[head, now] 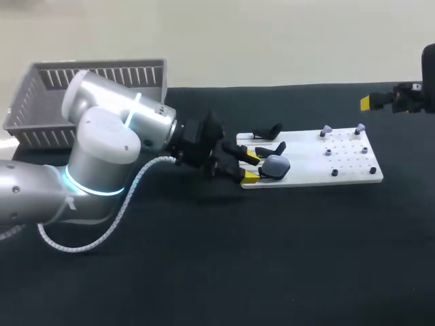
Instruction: Pick up each earbud case from the left stands, insert the matching earbuds, close the lid, and place the case in the box.
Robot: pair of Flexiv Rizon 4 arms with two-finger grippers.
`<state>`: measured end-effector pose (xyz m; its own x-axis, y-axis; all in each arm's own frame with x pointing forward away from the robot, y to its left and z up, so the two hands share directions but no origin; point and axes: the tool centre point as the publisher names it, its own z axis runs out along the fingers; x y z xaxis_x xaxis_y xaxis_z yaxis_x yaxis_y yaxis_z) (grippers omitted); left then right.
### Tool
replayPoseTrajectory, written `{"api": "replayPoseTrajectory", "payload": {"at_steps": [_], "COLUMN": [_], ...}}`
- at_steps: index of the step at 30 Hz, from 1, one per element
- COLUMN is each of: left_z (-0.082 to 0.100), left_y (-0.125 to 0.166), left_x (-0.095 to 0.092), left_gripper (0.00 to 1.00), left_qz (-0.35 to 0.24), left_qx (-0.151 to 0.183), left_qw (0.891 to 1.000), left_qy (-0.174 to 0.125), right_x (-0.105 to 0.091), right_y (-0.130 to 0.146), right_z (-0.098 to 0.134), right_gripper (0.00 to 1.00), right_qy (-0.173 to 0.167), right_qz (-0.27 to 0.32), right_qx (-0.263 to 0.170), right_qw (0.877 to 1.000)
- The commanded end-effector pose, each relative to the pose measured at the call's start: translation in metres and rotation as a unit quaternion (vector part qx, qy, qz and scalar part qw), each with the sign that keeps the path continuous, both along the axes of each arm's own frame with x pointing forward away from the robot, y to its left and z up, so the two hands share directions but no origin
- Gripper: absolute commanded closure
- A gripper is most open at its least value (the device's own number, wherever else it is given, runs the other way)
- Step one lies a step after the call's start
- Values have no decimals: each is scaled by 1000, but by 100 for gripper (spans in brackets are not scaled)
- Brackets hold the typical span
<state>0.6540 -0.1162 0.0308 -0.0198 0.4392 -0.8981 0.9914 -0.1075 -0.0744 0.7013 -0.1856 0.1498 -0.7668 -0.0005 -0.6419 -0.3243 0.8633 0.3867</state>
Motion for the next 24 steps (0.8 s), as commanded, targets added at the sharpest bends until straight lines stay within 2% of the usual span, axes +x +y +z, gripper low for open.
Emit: {"api": "replayPoseTrajectory", "payload": {"at_steps": [1, 9, 24], "left_z": [-2, -1, -3], "left_y": [-3, -9, -16], "left_x": [4, 9, 12], "left_gripper": [42, 48, 51], "left_qz": [-5, -12, -23], "left_qx": [-3, -2, -2], "left_qw": [1000, 1000, 1000], "left_qy": [0, -1, 0], "right_x": [0, 0, 0], "right_y": [0, 0, 0], "right_z": [0, 0, 0], "right_gripper": [0, 0, 0], "right_qy": [0, 0, 0], "right_qz": [0, 0, 0], "right_qx": [0, 0, 0], "right_qw": [1000, 1000, 1000]}}
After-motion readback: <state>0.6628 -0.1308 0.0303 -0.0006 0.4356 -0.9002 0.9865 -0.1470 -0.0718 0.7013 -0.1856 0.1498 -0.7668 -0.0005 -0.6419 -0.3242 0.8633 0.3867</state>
